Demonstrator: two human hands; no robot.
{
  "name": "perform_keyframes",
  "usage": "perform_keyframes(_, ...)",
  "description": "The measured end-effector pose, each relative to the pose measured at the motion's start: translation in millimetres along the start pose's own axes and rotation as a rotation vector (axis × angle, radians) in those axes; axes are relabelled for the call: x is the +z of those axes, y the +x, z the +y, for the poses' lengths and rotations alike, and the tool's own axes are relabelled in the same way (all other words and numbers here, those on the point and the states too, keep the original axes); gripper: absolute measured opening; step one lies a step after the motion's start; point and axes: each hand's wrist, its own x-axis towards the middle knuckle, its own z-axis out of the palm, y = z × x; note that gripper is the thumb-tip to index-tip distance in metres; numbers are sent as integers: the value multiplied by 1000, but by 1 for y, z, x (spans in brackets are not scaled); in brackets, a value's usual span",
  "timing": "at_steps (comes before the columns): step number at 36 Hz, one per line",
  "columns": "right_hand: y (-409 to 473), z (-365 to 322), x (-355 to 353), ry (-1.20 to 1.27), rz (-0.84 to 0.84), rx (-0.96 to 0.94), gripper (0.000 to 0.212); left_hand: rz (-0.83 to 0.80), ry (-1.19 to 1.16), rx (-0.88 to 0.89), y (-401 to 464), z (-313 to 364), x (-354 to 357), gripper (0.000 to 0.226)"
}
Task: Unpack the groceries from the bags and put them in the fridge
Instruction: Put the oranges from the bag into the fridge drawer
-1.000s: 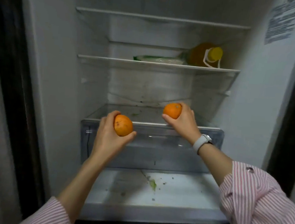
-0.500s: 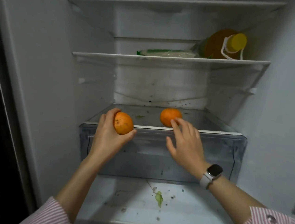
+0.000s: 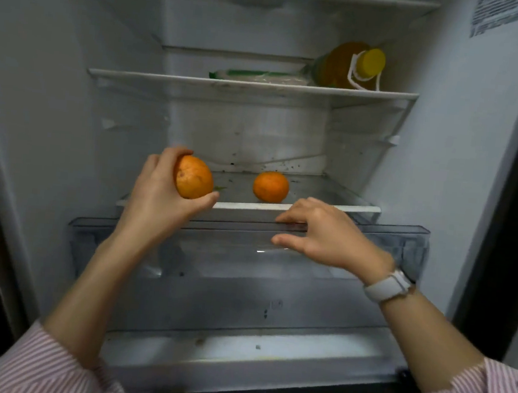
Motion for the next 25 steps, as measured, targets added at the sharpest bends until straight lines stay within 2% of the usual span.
perform_keyframes(3,-8,-11,-21,171,-118,11,32,-79,33,43,-1,8,-4,69)
perform_keyframes(7,-21,-23,-38,246,-205,-4,24,-113,53,94,-11,14,-8,70)
perform_keyframes(14,-11,-33,-65,465,-507,32,21,-193,109,67,-4,17,-22,71)
perform_keyframes(17,20,-21,-68,417,-456,61,26,-248,152,47,8,16,-26,72)
perform_keyframes(20,64,-2,-53,207,-252,61,27,-312,167,24,24,19,-27,74)
perform_keyframes(22,91,13,-35,110,-175,67,41,-349,169,19,37,22,-25,74)
perform_keyframes(25,121,31,-5,10,-282,153,70,-443,184,15,54,24,-19,68)
